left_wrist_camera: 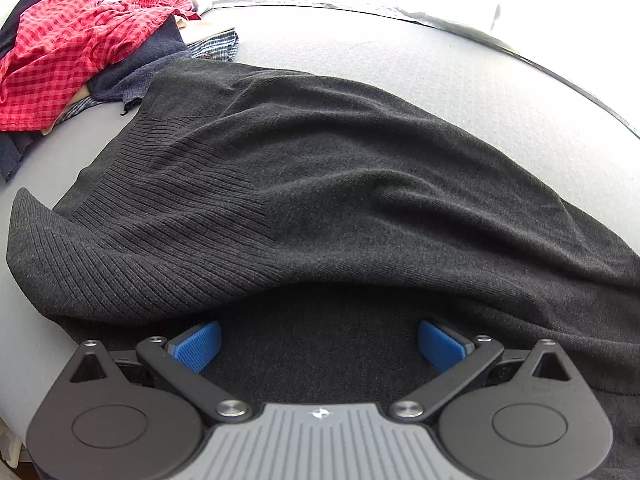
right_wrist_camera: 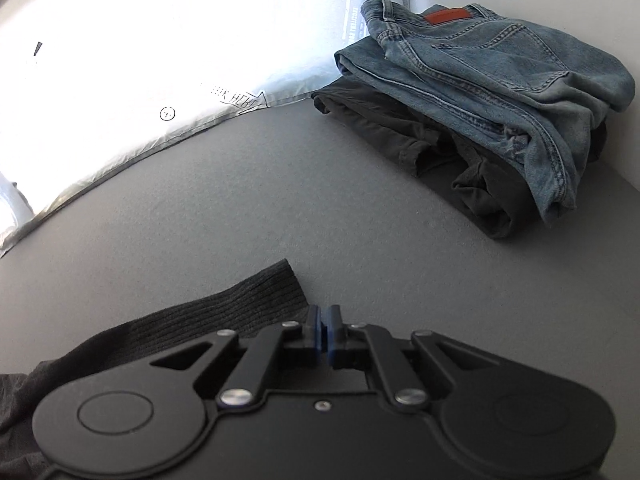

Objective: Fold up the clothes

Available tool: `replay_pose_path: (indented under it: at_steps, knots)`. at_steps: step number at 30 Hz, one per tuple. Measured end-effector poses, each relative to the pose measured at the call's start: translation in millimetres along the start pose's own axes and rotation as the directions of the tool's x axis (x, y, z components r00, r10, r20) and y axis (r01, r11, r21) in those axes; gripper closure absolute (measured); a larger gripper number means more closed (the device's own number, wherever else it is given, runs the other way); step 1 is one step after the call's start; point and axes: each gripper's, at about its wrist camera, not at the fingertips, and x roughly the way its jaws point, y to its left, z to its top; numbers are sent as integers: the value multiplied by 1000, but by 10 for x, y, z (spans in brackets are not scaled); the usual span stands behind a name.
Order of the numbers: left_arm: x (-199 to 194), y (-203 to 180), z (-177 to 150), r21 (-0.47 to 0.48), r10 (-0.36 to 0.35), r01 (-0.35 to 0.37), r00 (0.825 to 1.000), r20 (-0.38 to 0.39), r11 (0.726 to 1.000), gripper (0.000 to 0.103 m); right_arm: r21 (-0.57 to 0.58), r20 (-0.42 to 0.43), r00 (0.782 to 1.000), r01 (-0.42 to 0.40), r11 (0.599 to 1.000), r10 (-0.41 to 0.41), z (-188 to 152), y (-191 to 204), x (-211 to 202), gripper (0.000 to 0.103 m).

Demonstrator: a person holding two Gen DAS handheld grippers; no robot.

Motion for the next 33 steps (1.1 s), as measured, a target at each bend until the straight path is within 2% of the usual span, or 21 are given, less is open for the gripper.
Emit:
replay_pose_path:
  at_steps: [3,8,11,13,15,17,19,22,29,30,33]
  knots:
    - [10,12,15,8,-6,6,1000,-6,1000,0,-103,-42,998,50,993,-55,-107,146,100,100]
    - [21,48,68,66,-40,42,999,-31,997,0,-200,-39,993,105,974,-114,-164,293,110,98]
    - [5,106,122,96,-65,70,996,-55,993,0,-170,-55,991,107,980,-118,-114,271,144,96]
    - [-49,192,182,91,-96,100,994,-48,991,0,-129,-68,989,118,985,-128,-78,238,166,84]
    - [-120,291,271,80,-136,138,990,-30,987,0,-90,-85,985,140,986,-148,-41,228,172,79]
    - [-188,407,419,59,-172,172,985,-3,983,0,-53,-89,986,140,989,-144,-24,228,144,77]
    - [-220,512,594,35,-198,197,980,23,980,0,-13,-88,987,133,991,-134,-12,237,109,71]
    - [-149,598,925,0,-212,212,976,43,977,0,24,-79,989,125,992,-123,9,308,63,67]
    - [357,467,1618,-78,-230,230,973,16,970,0,-14,-64,991,116,993,-117,116,508,196,56]
    - [448,422,1694,-86,-220,220,975,8,972,0,-26,-65,990,121,992,-123,138,528,230,51]
    - [704,290,1865,-107,-173,168,984,-40,980,0,-49,-77,989,122,991,-126,198,562,305,48]
